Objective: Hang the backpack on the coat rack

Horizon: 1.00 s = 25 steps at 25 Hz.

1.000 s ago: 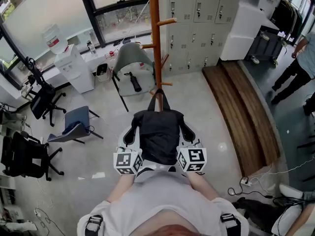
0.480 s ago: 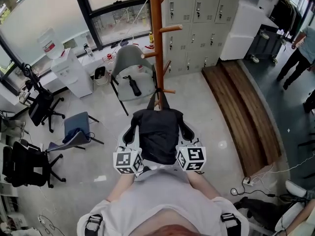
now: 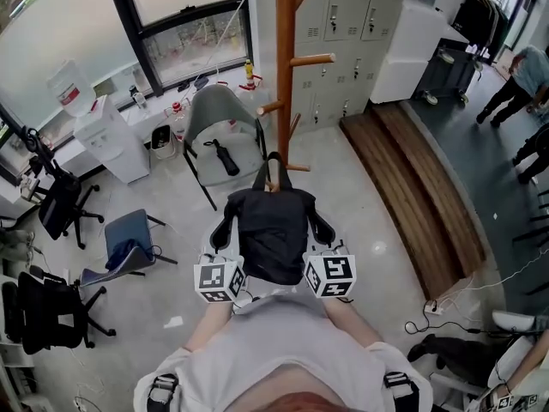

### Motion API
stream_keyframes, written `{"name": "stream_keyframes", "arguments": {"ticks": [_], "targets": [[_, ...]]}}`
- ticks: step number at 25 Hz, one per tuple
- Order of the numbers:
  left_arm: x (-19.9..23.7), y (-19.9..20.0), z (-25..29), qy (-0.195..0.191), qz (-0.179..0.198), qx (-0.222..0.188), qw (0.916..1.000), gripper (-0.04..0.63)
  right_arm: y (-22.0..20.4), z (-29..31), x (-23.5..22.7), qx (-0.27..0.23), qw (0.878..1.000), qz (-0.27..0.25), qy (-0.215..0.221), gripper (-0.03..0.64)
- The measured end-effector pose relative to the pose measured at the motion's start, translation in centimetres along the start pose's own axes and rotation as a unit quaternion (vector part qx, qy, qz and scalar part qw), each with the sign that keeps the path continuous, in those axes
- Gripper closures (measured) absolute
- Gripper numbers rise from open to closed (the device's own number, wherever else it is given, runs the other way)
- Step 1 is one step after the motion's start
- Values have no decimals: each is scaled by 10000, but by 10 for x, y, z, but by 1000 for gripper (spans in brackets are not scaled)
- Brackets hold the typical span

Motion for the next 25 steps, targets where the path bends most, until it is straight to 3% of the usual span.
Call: {"name": "stream_keyframes", "arguments": {"ticks": [15, 25], "targets": [[8, 55, 17, -183, 356, -542, 9977, 563, 56, 27, 0, -512, 9984, -149, 178, 575], [18, 92, 38, -192, 350, -765, 9963, 563, 95, 51, -5, -745, 9966, -50, 360, 575]]}}
Point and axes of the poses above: the fingertips, and each gripper's own axes: z forward along the fingers, x to its left, y out of its top, the point moved 2 cm from there along -z, backward along the fingers, and after that the axes turned 7 degrees about -z, right-handed, at the moved point
